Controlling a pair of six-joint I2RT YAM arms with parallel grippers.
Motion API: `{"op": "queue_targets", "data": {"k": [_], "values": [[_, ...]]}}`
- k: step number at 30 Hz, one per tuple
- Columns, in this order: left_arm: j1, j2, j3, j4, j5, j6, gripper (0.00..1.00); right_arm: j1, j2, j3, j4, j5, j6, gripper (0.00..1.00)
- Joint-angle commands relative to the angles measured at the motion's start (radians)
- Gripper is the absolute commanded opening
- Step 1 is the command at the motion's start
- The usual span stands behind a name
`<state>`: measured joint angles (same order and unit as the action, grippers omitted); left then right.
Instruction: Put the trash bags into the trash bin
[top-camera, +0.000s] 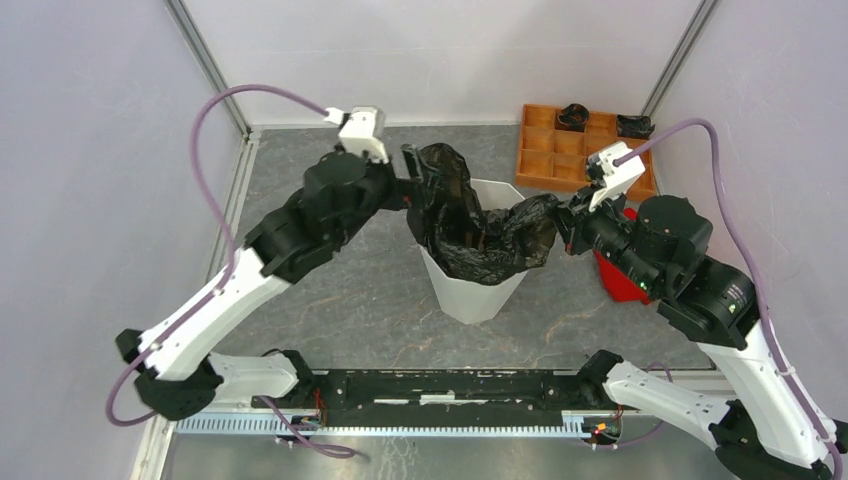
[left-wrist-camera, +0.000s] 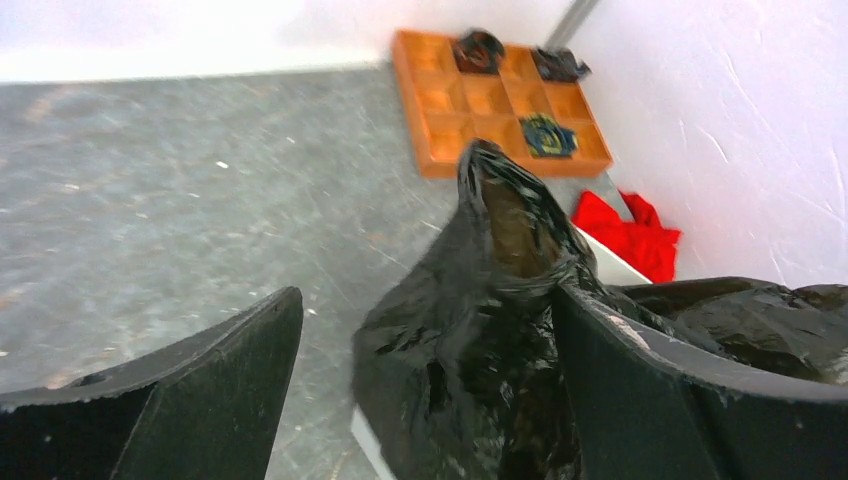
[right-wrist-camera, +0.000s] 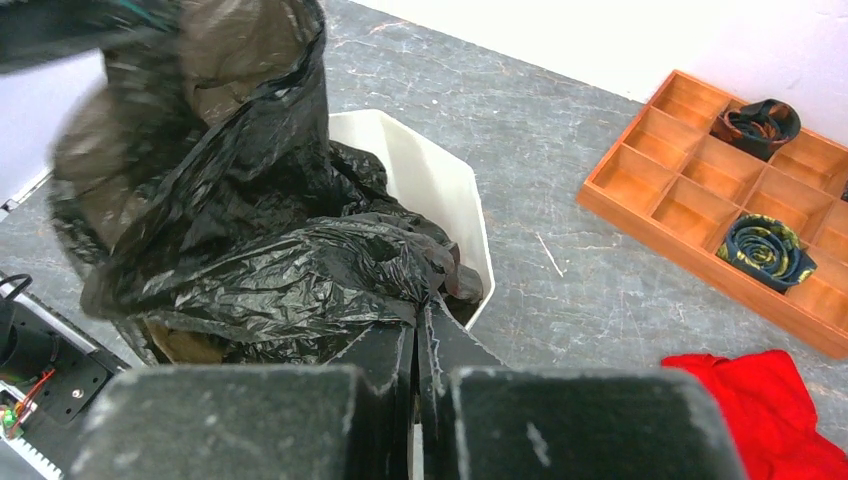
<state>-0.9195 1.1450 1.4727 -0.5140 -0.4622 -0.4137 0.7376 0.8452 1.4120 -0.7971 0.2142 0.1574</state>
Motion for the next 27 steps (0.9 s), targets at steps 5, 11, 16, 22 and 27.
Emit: {"op": "queue_targets", "data": {"k": [5, 11, 16, 22, 27], "values": [[0.048, 0.133, -0.061, 0.227, 0.480, -0.158, 0.88, -0.001, -0.016, 0.018, 0.063, -0.031, 0.013, 0.01], [0.018, 0.200, -0.136, 0.428, 0.639, -0.266, 0.66, -0.001, -0.008, 0.009, 0.087, -0.030, 0.007, 0.01], [-0.033, 0.212, -0.219, 0.484, 0.528, -0.315, 0.59, 0.000, 0.003, 0.008, 0.096, -0.016, 0.007, 0.01], [-0.027, 0.095, -0.367, 0.425, 0.352, -0.300, 0.61, -0.001, 0.014, -0.051, 0.107, -0.004, -0.003, 0.01], [-0.013, 0.069, -0.293, 0.255, 0.304, -0.222, 0.70, 0.000, 0.037, -0.159, 0.162, 0.007, -0.007, 0.01]]}}
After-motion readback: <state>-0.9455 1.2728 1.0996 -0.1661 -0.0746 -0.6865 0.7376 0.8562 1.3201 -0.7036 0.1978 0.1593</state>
